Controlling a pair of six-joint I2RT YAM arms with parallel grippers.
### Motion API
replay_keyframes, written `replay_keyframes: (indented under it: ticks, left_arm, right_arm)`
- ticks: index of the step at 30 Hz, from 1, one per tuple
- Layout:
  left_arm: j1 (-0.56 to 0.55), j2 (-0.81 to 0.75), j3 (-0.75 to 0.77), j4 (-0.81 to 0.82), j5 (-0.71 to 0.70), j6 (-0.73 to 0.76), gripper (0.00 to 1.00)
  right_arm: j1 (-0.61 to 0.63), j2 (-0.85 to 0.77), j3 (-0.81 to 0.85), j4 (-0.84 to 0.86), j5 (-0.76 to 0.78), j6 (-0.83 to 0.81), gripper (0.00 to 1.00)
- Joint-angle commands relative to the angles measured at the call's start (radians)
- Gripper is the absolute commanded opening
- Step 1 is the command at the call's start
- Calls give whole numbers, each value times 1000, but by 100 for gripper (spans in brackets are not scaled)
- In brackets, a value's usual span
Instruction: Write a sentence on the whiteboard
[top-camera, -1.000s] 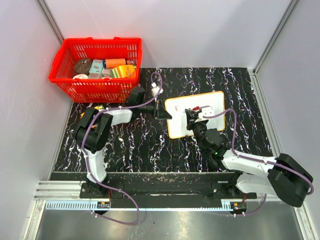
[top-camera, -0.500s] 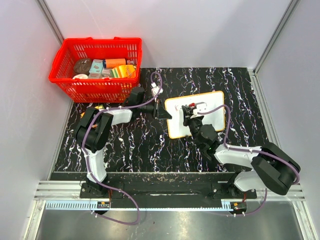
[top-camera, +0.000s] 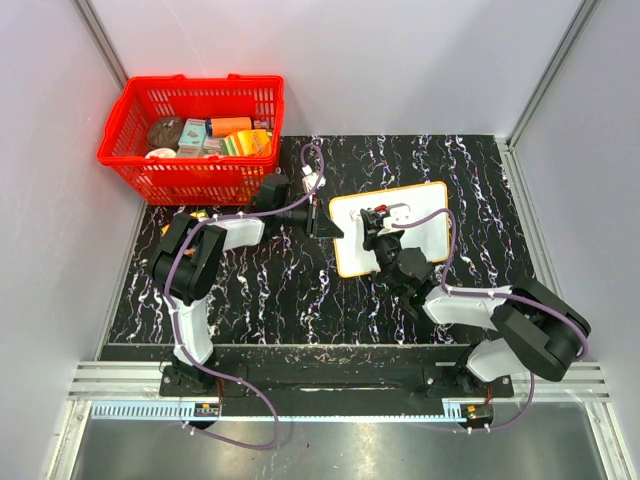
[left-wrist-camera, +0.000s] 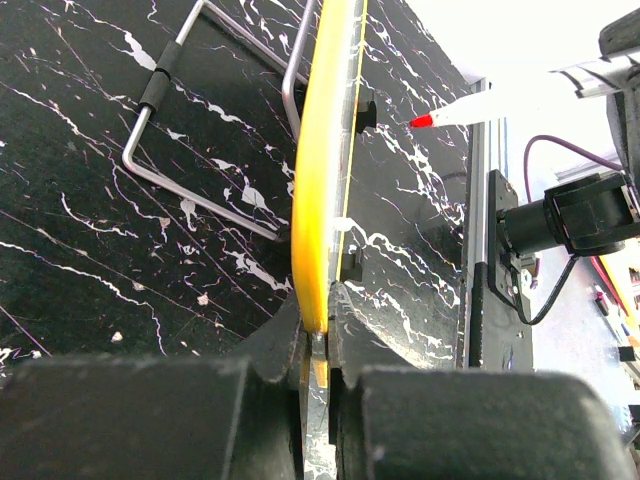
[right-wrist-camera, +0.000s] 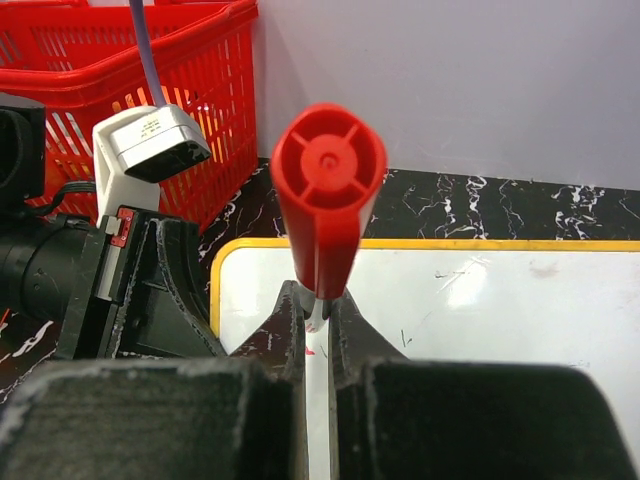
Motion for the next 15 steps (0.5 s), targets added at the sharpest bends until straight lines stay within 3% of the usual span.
replay_keyframes:
  ticks: [1,15]
  left_arm:
    - [-4,49,-6,-65,-60,97,0]
    - [-4,52,-7,-61,-51,100,0]
  right_arm:
    - [-7,23,23,90,5,-2,0]
    - [-22,78,43,106,48,37,0]
